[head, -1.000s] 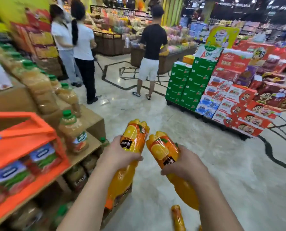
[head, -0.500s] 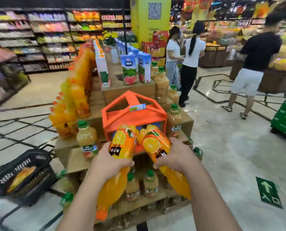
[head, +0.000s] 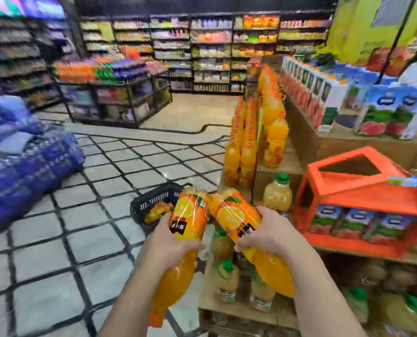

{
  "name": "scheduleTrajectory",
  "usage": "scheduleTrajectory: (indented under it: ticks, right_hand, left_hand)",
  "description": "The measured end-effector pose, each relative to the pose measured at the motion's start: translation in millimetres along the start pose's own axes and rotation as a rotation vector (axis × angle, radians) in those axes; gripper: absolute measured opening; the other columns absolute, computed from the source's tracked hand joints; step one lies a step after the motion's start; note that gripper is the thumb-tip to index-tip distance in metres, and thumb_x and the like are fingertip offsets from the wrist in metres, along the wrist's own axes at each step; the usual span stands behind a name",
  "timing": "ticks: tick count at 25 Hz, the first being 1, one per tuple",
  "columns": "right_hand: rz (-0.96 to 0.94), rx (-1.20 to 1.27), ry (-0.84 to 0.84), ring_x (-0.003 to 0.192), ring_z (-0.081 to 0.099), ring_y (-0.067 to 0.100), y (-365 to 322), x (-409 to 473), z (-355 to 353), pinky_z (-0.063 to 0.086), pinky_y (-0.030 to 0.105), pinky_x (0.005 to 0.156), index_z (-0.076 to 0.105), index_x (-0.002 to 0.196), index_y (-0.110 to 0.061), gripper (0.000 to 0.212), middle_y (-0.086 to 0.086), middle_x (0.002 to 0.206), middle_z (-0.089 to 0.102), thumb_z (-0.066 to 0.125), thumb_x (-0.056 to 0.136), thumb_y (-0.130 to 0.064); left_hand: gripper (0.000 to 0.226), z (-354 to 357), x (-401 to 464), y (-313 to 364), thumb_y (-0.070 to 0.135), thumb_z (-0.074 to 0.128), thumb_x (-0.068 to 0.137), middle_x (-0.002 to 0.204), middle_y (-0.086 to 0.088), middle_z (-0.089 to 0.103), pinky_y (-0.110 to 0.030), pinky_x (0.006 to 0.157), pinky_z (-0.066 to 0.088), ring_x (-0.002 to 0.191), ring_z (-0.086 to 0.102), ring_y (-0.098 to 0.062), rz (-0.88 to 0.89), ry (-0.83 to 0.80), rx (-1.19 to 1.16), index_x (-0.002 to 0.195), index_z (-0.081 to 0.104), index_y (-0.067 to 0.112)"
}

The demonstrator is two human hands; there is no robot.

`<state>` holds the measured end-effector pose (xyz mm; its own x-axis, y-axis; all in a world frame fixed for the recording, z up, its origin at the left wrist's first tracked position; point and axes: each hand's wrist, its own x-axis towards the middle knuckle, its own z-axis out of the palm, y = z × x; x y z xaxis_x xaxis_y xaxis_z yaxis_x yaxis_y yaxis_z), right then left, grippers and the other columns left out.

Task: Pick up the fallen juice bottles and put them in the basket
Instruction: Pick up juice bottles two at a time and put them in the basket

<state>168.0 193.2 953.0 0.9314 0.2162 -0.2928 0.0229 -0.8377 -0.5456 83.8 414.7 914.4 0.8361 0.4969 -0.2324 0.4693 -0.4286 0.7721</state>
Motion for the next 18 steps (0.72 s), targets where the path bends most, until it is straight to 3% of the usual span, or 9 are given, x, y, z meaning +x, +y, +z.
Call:
scheduleTrajectory:
  ticks: [4,8,13,18]
  right_hand:
    - [-0.077,-0.003,-0.087,0.104,0.053,0.020,-84.5,36.4,60.6,0.050,0.037,0.088,0.043,0.141,-0.028,0.101,-0.003,0.115,0.052,0.093,0.054,-0.046]
    - [-0.127,-0.028,-0.134,0.108,0.057,0.021,-157.0,81.6,112.4,0.053,0.048,0.095,0.043,0.135,-0.035,0.100,-0.007,0.116,0.055,0.092,0.050,-0.051]
    - [-0.133,-0.062,-0.221,0.109,0.053,0.020,-218.5,168.8,153.5,0.053,0.045,0.093,0.037,0.139,-0.034,0.104,-0.007,0.119,0.050,0.095,0.054,-0.050]
    - [-0.139,-0.044,-0.297,0.104,0.046,0.019,-280.4,293.2,179.8,0.046,0.039,0.085,0.030,0.147,-0.030,0.109,-0.003,0.122,0.048,0.095,0.061,-0.041]
  left_hand:
    - [0.116,-74.5,40.9,-58.3,0.060,0.088,0.042,0.111,0.004,0.061,-0.035,0.084,0.049,0.100,0.060,-0.025,-0.094,0.081,0.014,0.145,0.042,0.037]
    - [0.120,-127.2,87.3,-99.9,0.063,0.089,0.039,0.115,0.004,0.062,-0.041,0.087,0.055,0.099,0.063,-0.026,-0.180,0.126,-0.032,0.146,0.040,0.039]
    - [0.115,-158.9,166.7,-126.6,0.053,0.096,0.053,0.117,0.006,0.055,-0.044,0.085,0.054,0.102,0.059,-0.025,-0.227,0.152,-0.091,0.150,0.034,0.040]
    - [0.125,-182.0,292.9,-134.7,0.066,0.087,0.041,0.122,0.005,0.060,-0.049,0.089,0.057,0.104,0.062,-0.026,-0.282,0.166,-0.071,0.150,0.029,0.045]
